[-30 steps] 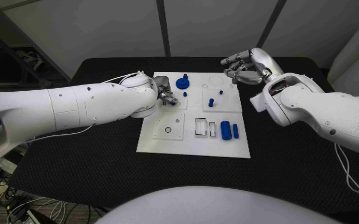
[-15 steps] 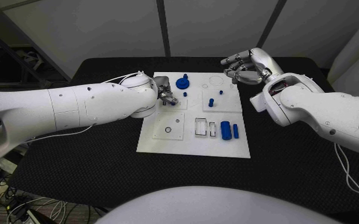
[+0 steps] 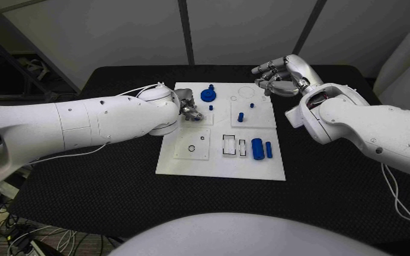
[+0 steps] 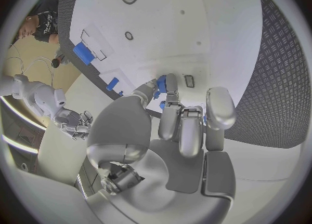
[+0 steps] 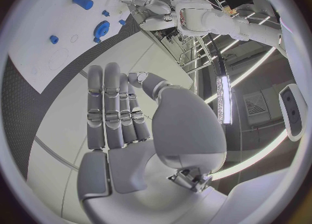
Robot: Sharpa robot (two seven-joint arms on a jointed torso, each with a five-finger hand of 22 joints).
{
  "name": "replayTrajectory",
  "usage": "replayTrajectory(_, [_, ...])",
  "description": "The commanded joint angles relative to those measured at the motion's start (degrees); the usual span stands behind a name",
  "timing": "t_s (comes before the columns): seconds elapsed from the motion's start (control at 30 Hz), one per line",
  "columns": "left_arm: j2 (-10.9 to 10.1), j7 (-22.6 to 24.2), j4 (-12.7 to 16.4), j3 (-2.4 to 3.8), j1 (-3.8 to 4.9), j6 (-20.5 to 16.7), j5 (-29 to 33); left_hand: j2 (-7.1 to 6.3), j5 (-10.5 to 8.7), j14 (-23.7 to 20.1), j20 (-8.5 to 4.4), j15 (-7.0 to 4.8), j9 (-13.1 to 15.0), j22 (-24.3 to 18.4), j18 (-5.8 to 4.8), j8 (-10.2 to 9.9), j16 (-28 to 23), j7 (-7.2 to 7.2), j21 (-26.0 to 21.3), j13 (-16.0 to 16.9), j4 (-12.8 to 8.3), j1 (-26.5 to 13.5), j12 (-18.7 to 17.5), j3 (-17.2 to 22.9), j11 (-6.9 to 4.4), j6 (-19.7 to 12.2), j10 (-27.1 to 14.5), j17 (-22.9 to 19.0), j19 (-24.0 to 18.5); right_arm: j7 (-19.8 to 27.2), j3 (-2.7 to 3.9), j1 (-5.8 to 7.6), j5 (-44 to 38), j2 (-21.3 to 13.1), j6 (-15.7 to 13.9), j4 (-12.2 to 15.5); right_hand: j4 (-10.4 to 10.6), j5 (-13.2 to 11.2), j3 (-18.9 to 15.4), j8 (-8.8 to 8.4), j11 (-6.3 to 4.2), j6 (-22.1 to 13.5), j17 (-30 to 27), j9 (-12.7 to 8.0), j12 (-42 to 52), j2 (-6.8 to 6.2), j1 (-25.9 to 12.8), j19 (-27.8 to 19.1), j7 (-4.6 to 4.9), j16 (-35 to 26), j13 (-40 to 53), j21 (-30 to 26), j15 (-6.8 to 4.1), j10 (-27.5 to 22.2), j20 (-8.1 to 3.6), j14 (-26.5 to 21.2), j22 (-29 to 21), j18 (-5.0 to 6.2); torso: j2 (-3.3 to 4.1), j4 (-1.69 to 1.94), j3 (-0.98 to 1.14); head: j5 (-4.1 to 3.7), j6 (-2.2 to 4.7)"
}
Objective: Assemble the parts on the task board
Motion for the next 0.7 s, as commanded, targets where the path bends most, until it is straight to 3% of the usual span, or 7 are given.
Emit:
replayTrajectory(0.03, [0.13, -0.44, -0.06, -0.08, -0.07, 1.39, 0.52, -0.17, -0.17, 5.71, -0.01, -0.01, -0.09, 1.99, -1.61, -0.23, 0.2, 0.26, 0.23, 0.43, 0.42, -0.2, 0.19, 0.01, 0.03, 0.2, -0.31, 13.54, 0.51, 0.48, 0.04, 0.12, -0.16, 0.03, 0.26, 0.07, -0.03, 0.24, -0.39, -0.27, 0.31, 0.28, -0.05, -0.06, -0.11, 0.52, 0.15, 0.28, 0.27, -0.17, -0.05, -0.3, -0.14, -0.05, 0.19, 0.43, -0.05, 0.67, 0.03, 0.01, 0.0, -0.01, 0.01])
replayTrajectory(0.33, [0.24, -0.41, -0.27, -0.07, -0.07, 1.16, 0.53, -0.49, -0.53, 5.71, -0.04, -0.03, -0.1, 2.07, -1.63, -0.36, 0.2, 0.26, 0.29, 0.47, 1.49, -0.13, 0.22, -0.46, 0.03, 0.33, -0.3, 13.54, 0.58, 0.48, 0.04, 0.12, -0.16, -0.01, 0.31, 0.1, -0.03, 0.24, -0.39, -0.27, 0.31, 0.28, -0.05, -0.06, -0.11, 0.52, 0.15, 0.28, 0.27, -0.17, -0.05, -0.3, -0.14, -0.05, 0.19, 0.43, -0.05, 0.67, 0.03, 0.03, -0.03, -0.07, 0.01])
replayTrajectory(0.6, [0.37, -0.24, -0.59, -0.07, -0.08, 0.64, 0.53, -0.76, -0.75, 5.71, -0.07, -0.06, -0.11, 2.16, -1.64, -0.59, 0.21, 0.26, 0.3, 0.55, 3.7, -0.1, 0.28, -1.15, 0.02, 0.55, -0.27, 13.53, 0.64, 0.48, 0.04, 0.12, -0.16, -0.09, 0.32, 0.16, -0.04, 0.25, -0.41, -0.27, 0.31, 0.27, -0.06, -0.06, -0.1, 0.53, 0.15, 0.29, 0.27, -0.23, -0.09, -0.33, -0.14, -0.06, 0.19, 0.45, -0.06, 0.67, 0.03, 0.02, -0.03, -0.18, 0.01])
replayTrajectory(0.7, [0.38, -0.15, -0.65, -0.05, -0.08, 0.54, 0.53, -1.84, -1.2, 5.71, -0.06, -0.09, -0.11, 2.2, -1.65, -0.78, 0.2, 0.18, 0.25, 0.54, 5.81, -0.12, 0.25, -2.23, 0.02, 0.74, -0.29, 13.51, 0.67, 0.49, 0.04, 0.12, -0.16, -0.12, 0.32, 0.17, -0.04, 0.25, -0.41, -0.27, 0.31, 0.27, -0.06, -0.06, -0.1, 0.53, 0.15, 0.29, 0.27, -0.23, -0.09, -0.33, -0.14, -0.06, 0.19, 0.45, -0.06, 0.67, 0.02, 0.02, -0.02, -0.2, 0.01])
